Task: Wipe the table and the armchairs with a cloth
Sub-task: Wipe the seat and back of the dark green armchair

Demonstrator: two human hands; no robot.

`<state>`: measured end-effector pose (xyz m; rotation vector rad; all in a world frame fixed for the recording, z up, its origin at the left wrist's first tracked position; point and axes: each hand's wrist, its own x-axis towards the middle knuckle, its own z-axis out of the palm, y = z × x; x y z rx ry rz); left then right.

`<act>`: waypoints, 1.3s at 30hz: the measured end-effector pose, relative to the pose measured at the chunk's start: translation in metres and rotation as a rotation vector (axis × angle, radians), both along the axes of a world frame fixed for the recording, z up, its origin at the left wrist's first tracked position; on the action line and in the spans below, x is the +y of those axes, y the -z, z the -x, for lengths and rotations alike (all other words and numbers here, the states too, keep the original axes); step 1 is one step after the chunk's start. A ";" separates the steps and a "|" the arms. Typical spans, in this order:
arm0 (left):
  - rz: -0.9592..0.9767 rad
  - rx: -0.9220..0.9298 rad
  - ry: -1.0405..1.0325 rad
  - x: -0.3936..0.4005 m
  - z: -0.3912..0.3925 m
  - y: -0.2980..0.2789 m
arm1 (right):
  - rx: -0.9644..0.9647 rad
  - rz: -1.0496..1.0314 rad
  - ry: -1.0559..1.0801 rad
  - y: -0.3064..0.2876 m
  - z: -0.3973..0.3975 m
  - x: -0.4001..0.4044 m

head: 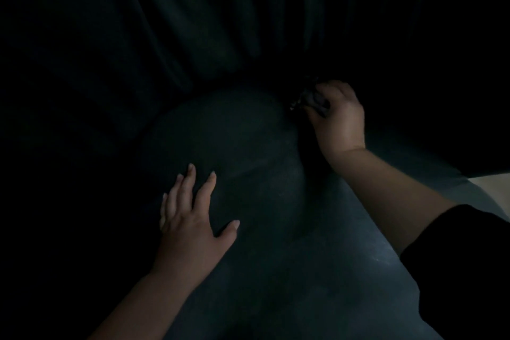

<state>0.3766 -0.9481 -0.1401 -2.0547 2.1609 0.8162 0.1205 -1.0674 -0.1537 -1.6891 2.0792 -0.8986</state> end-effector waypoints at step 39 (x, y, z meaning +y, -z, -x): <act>0.012 0.051 0.003 -0.001 -0.011 -0.007 | 0.010 -0.233 0.099 -0.001 -0.041 -0.039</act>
